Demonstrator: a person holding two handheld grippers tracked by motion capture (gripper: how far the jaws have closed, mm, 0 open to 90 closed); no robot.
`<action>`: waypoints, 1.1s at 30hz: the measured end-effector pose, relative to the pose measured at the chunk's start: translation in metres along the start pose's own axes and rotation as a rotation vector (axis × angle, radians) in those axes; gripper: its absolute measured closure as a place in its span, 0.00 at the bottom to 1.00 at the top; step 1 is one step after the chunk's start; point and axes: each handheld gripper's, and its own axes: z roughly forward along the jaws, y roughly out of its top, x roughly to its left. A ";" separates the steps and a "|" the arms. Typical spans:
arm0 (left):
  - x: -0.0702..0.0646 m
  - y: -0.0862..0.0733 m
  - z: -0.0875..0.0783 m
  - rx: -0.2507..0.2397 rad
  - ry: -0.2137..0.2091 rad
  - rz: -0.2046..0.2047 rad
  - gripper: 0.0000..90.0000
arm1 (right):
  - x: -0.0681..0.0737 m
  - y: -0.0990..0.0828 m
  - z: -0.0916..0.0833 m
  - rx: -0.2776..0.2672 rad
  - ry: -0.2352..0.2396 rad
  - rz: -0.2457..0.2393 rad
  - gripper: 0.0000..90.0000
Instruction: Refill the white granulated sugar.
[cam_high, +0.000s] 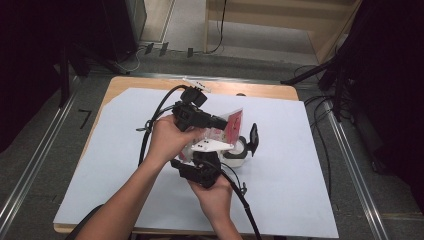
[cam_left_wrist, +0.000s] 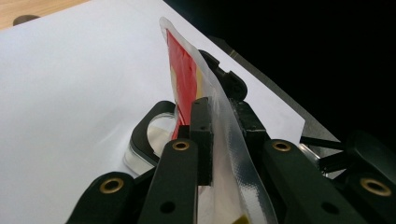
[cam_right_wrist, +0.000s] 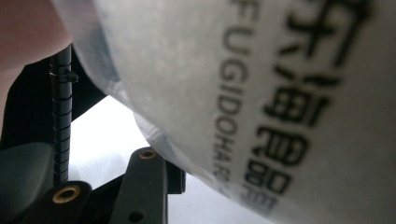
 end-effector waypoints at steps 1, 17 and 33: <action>0.000 0.000 -0.001 -0.001 0.004 0.000 0.91 | 0.000 0.000 0.000 -0.001 0.002 0.000 0.72; -0.003 0.002 -0.006 0.010 0.019 0.010 0.90 | 0.005 0.004 0.003 -0.014 0.017 0.010 0.71; -0.001 0.001 -0.004 0.016 0.010 0.012 0.91 | 0.004 0.002 0.003 -0.008 0.022 0.004 0.71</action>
